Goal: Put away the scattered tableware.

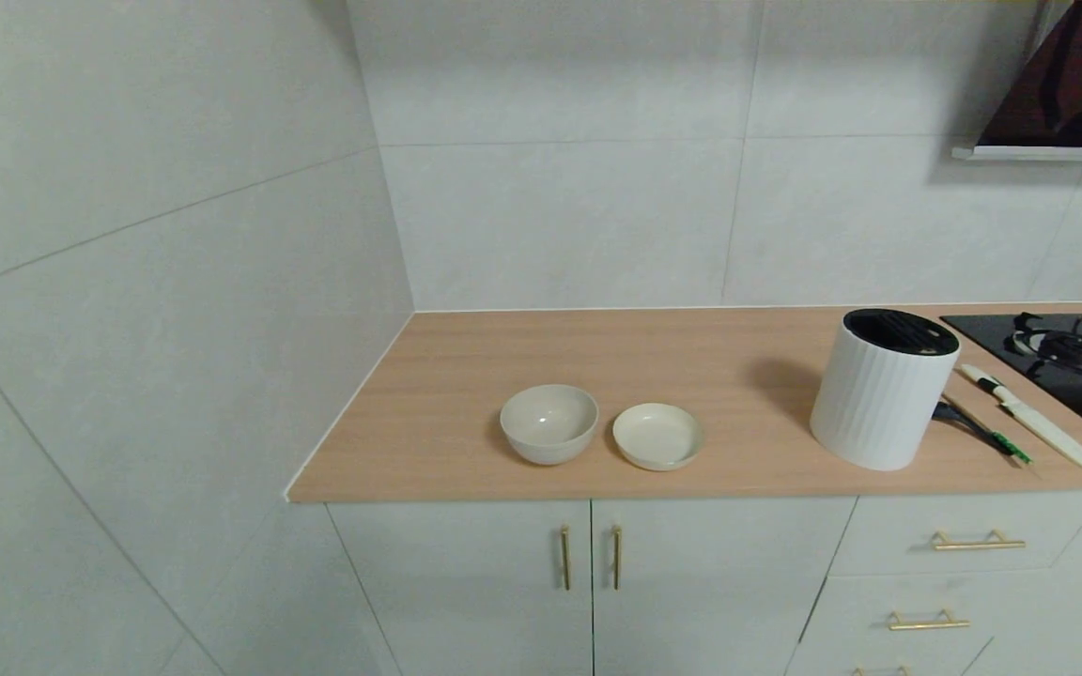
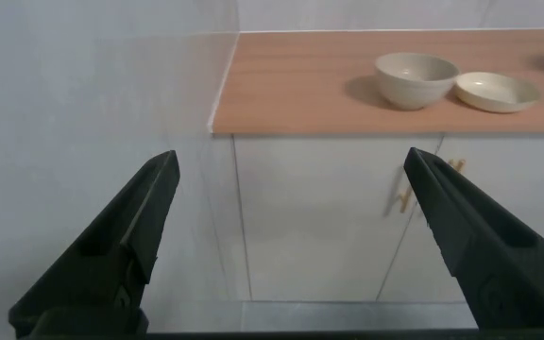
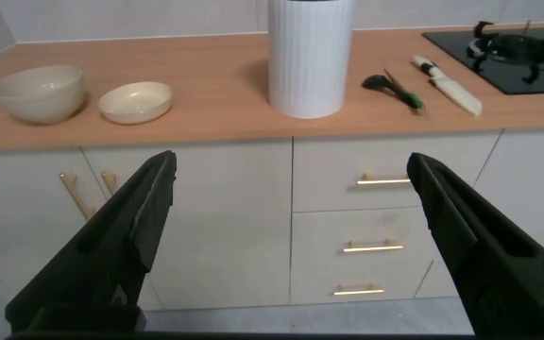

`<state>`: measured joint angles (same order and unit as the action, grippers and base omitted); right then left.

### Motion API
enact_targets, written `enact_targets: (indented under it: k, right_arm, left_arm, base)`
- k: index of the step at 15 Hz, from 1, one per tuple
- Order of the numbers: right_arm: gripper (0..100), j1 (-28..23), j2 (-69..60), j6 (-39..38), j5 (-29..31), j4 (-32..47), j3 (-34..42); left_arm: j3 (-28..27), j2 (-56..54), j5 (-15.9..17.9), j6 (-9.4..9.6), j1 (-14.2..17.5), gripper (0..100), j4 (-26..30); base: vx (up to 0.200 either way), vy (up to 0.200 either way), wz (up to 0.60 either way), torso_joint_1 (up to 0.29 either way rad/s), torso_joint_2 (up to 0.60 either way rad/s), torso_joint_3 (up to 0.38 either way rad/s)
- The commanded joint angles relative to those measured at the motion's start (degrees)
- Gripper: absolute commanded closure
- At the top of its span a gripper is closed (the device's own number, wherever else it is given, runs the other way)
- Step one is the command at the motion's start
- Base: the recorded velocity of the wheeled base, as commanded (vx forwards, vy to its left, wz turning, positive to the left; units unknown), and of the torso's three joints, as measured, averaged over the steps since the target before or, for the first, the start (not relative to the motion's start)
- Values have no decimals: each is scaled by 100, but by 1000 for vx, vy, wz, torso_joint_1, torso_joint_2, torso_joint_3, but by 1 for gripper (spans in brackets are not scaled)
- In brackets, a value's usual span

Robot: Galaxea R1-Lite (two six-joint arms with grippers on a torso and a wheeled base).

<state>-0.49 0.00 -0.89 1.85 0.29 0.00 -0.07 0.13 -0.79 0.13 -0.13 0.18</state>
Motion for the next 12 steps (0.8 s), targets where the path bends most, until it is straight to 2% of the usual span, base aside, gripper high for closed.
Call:
enact_targets:
  k: [1,12]
  right_arm:
    - [0,5,0,1,-1,6,0]
    - [0,14,0,1,-1,-3,0]
  left_arm:
    - [7,4,0,4,5,0,-1]
    - [-1,4,0,4,5,0,-1]
  base:
    - [0,0,0,0,0,0]
    - [0,0,0,-6,12,9]
